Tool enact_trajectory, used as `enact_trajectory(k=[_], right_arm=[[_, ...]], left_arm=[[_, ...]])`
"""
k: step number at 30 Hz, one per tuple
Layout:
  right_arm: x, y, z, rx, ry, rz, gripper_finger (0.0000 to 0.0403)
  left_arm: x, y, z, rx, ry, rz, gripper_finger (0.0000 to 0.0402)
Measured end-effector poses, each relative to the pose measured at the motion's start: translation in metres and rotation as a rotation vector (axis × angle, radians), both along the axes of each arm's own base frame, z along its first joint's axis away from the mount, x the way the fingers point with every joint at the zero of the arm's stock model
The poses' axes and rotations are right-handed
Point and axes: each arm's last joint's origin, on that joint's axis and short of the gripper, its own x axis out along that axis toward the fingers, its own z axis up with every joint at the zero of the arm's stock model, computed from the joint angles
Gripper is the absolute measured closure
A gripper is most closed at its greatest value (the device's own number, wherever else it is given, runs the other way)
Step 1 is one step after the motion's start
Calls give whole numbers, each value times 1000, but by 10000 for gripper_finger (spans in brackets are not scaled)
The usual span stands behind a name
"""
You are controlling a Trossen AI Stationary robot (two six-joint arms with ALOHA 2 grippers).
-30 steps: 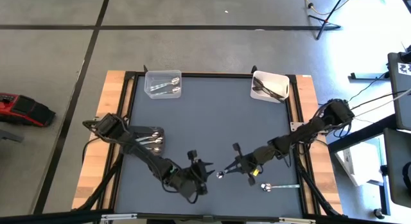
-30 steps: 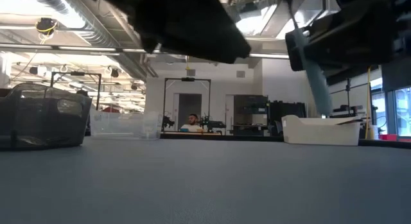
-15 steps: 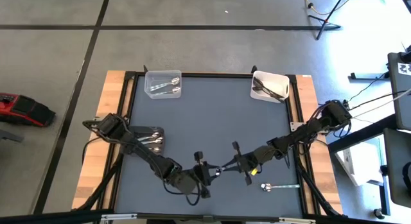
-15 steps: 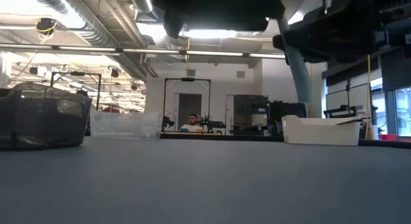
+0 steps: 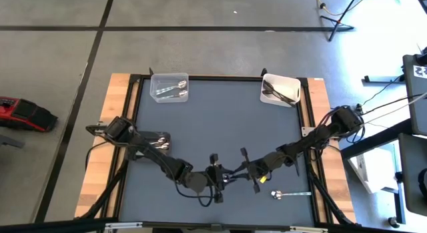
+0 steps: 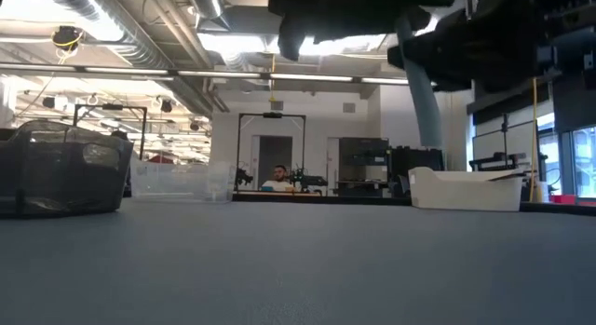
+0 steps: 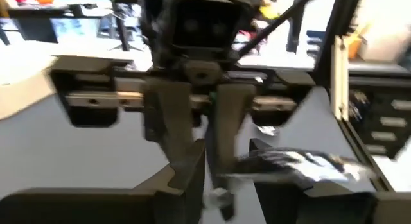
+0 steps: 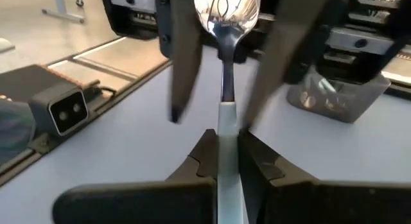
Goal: Sort silverware by color (type)
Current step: Put the blue spoon into the black bin
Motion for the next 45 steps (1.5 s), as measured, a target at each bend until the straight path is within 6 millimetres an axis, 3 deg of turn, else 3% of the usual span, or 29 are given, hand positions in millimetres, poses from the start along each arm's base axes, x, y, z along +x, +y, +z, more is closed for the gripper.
enact_trajectory(k=[15, 19, 23, 28, 33, 38, 45], right_arm=[[0, 1, 1, 17, -15, 26, 380], [0, 1, 1, 28, -13, 23, 375], [0, 1, 1, 37, -10, 23, 350], [-1, 1, 0, 26, 16, 19, 291], [-7, -3, 6, -34, 82, 15, 256], [-13, -6, 12, -55, 123, 2, 249], [-13, -7, 6, -75, 158, -5, 249]], left_arm=[[2, 3, 0, 21, 7, -49, 387], [2, 2, 0, 18, 6, -52, 392], [1, 0, 1, 17, 5, -53, 391], [-4, -6, 0, 28, 29, -72, 394], [-19, -18, 15, 44, 49, -46, 393], [-44, -29, 34, 87, 76, 24, 393], [-79, -26, 53, 119, 169, 156, 392]])
